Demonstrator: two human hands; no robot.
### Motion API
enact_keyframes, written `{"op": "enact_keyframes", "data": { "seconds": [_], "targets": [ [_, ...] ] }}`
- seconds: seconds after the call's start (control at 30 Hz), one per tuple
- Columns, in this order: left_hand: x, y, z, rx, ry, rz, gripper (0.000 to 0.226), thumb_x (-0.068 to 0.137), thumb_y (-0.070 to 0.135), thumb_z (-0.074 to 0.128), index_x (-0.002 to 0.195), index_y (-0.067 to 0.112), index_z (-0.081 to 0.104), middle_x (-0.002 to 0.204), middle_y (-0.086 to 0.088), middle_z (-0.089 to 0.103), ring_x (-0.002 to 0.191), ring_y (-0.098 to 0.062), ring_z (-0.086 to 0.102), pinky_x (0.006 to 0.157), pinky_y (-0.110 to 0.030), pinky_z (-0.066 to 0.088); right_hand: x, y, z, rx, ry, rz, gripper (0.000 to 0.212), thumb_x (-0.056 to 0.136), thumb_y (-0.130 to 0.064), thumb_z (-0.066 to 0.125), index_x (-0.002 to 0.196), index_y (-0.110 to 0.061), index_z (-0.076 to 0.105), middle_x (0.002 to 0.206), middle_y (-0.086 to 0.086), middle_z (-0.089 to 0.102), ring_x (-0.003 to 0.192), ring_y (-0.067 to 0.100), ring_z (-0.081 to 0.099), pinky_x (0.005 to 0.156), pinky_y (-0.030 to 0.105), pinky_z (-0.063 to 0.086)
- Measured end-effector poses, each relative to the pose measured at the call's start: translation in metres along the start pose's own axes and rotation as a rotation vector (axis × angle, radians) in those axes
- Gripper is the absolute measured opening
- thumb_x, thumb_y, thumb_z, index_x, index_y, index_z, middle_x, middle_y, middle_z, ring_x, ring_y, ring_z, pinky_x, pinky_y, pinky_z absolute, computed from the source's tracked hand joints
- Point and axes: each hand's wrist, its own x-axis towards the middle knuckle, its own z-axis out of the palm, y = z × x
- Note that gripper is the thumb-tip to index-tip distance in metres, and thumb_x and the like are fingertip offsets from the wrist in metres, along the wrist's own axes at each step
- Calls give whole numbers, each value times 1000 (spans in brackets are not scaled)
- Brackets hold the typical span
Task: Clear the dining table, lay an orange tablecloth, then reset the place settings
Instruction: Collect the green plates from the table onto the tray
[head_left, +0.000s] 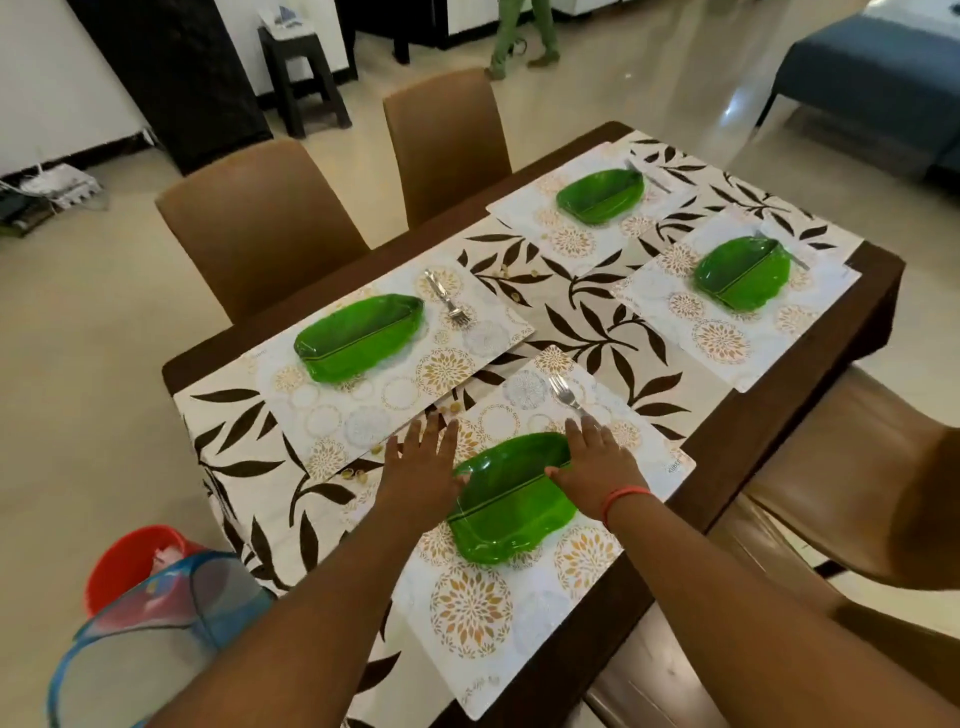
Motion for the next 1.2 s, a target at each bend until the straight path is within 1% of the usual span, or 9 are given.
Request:
{"op": "enact_keyframes", "data": {
  "seconds": [0.07, 0.17, 0.27, 0.4, 0.63, 0.7, 0.8, 0.9, 1.2],
  "targets": [
    [4, 5, 6, -33, -67, 17, 79, 101, 52, 42, 160, 18, 2, 167, -13, 6, 152, -34, 14, 119, -53, 24, 6, 3, 9, -12, -21, -4, 81, 96, -59, 42, 158, -21, 6, 166, 9, 3, 151, 33, 8, 121, 51, 19],
    [5, 13, 12, -96, -130, -12, 70, 100, 39, 53, 156, 14, 20, 159, -14, 27, 141, -34, 32, 103, -47, 45, 13, 9, 16, -14, -38, -8, 79, 96, -56, 45, 157, -18, 10, 163, 12, 13, 149, 35, 19, 119, 51, 25],
    [5, 19, 17, -130, -133, -42, 49, 99, 28, 56, 143, 14, 39, 143, -13, 38, 129, -32, 41, 90, -44, 53, 16, 11, 21, -24, -12, -28, 77, 96, -50, 49, 155, -15, 16, 155, 13, 30, 140, 36, 34, 112, 48, 36],
    [11, 29, 19, -268, -125, -142, 31, 98, 18, 57, 127, 11, 52, 130, -15, 43, 113, -32, 52, 86, -43, 52, 20, 18, 22, -106, 32, -63, 67, 98, -40, 50, 153, -13, 22, 148, 16, 38, 135, 37, 39, 108, 47, 41],
    [22, 28, 14, -502, -68, -284, 29, 94, 11, 58, 122, 12, 65, 117, -14, 66, 103, -29, 63, 82, -33, 49, 29, 18, 20, -12, 39, -73, 57, 95, -8, 45, 149, -14, 30, 143, 18, 40, 135, 37, 37, 107, 45, 43],
    [24, 27, 13, -569, -72, -314, 30, 95, 13, 60, 125, 14, 64, 117, -13, 67, 102, -28, 62, 81, -32, 48, 32, 23, 20, 40, 49, -72, 53, 92, -5, 46, 144, -14, 37, 139, 19, 42, 130, 36, 41, 105, 44, 45],
    [25, 26, 10, -644, -47, -349, 23, 95, 15, 62, 118, 14, 65, 110, -14, 68, 87, -22, 59, 73, -30, 46, 36, 29, 19, 137, 63, -54, 50, 91, -2, 47, 139, -13, 43, 136, 19, 43, 124, 35, 44, 101, 41, 45],
    [26, 28, 3, -702, -21, -382, 19, 95, 12, 62, 114, 12, 66, 107, -14, 67, 83, -24, 60, 75, -35, 52, 40, 35, 17, 205, 80, -51, 53, 89, -1, 48, 140, -13, 43, 132, 19, 44, 119, 35, 47, 98, 39, 43],
    [17, 43, -25, -769, -15, -386, 28, 96, 16, 64, 123, 10, 66, 122, -15, 66, 109, -29, 62, 83, -28, 44, 31, 49, -11, 482, 146, 22, 52, 92, -3, 50, 143, -11, 44, 135, 20, 48, 124, 35, 50, 105, 40, 41]
  ]
}}
